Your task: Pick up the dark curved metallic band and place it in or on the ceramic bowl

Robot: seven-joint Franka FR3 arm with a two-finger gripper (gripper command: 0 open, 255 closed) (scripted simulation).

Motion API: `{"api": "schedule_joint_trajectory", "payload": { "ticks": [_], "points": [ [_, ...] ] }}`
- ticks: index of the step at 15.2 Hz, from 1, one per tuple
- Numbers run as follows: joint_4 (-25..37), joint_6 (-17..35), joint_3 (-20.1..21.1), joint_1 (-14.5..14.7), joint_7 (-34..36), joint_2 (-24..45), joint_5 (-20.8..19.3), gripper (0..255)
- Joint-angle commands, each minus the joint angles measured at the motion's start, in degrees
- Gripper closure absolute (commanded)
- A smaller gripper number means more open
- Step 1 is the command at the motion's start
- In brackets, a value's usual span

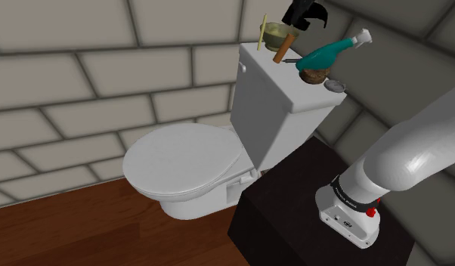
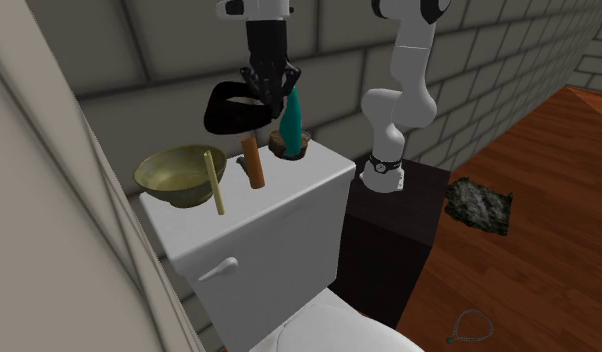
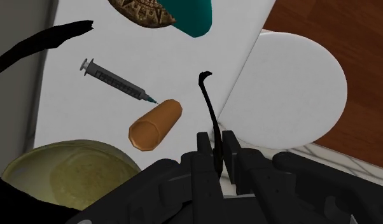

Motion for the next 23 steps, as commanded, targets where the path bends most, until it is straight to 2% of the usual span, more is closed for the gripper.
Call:
{"api": "schedule_joint_trajectory", "payload": {
  "ticks": [1, 6, 10, 12, 13, 14, 16, 23],
  "points": [
    [1.7, -1.4, -0.1, 0.0, 0.0, 0.3, 0.1, 255],
    [17.6, -4.9, -2.1, -1.5, -3.1, 13.7, 4.4, 255],
    [35.1, -10.5, -2.8, -4.8, -4.8, 26.5, 8.9, 255],
    [48.2, -15.4, -2.5, -7.9, -4.9, 35.0, 11.6, 255],
    [65.9, -22.6, -1.5, -12.3, -3.7, 45.3, 14.6, 255],
    [60.4, -19.8, -1.4, -11.2, -4.2, 42.7, 13.6, 255],
    [53.8, -16.1, -1.8, -9.8, -4.9, 39.9, 12.8, 255],
    [40.0, -7.4, -2.4, -7.0, -6.1, 35.0, 11.3, 255]
  ]
}}
